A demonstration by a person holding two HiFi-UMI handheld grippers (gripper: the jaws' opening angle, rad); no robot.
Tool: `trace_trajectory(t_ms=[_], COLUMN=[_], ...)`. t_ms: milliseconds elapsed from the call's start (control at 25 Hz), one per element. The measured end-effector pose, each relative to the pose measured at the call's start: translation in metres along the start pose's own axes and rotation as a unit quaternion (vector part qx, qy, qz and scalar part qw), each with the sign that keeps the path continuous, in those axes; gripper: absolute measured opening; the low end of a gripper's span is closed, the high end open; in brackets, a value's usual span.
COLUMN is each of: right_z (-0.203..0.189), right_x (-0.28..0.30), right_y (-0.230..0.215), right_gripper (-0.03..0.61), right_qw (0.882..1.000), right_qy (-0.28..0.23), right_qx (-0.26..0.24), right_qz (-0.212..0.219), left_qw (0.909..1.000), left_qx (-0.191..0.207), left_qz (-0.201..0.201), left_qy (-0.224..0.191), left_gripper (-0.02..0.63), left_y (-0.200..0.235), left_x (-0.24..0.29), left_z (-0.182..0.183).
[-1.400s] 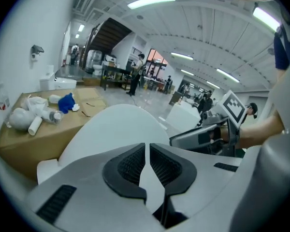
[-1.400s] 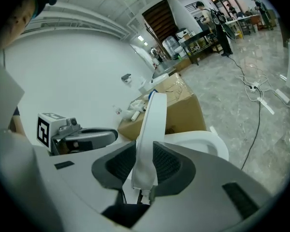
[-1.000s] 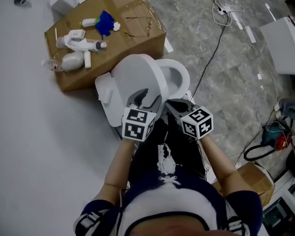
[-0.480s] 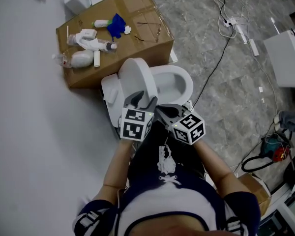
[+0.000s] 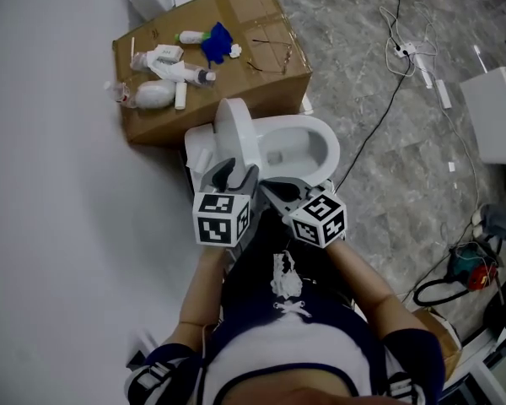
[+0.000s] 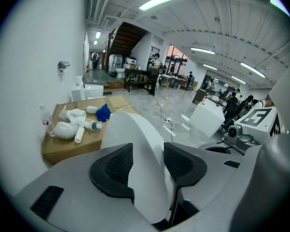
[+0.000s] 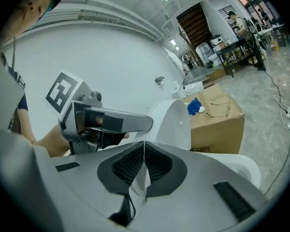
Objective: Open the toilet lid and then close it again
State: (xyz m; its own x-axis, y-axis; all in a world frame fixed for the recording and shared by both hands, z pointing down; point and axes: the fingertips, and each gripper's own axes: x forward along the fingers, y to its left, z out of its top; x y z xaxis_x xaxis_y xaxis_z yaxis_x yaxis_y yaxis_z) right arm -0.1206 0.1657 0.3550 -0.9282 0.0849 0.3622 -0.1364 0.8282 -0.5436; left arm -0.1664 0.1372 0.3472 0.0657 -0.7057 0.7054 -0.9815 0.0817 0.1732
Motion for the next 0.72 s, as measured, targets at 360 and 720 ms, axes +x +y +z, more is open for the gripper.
trace_trajectory(t_ms=[360,720], right_z=[-0.004,0.03], right_x=[0.027,0.002], right_y=[0.041,0.014], right_gripper=[0.009,0.011], right_qw=[0.998,0.996], right_qy=[-0.003,-0.084], right_qx=[-0.001,0.003], right_qz=[0.066,-0.008], left_qw=[0.9998,0.9988], left_qx=[0.013,0.035], left_qz=[0.005,0.023], left_qy=[-0.017,-0.023], left_gripper=[0.183,0.19], left_y=[0.017,0.023], left_x=[-0.021,-0.027], left_z=[-0.002,-0.001])
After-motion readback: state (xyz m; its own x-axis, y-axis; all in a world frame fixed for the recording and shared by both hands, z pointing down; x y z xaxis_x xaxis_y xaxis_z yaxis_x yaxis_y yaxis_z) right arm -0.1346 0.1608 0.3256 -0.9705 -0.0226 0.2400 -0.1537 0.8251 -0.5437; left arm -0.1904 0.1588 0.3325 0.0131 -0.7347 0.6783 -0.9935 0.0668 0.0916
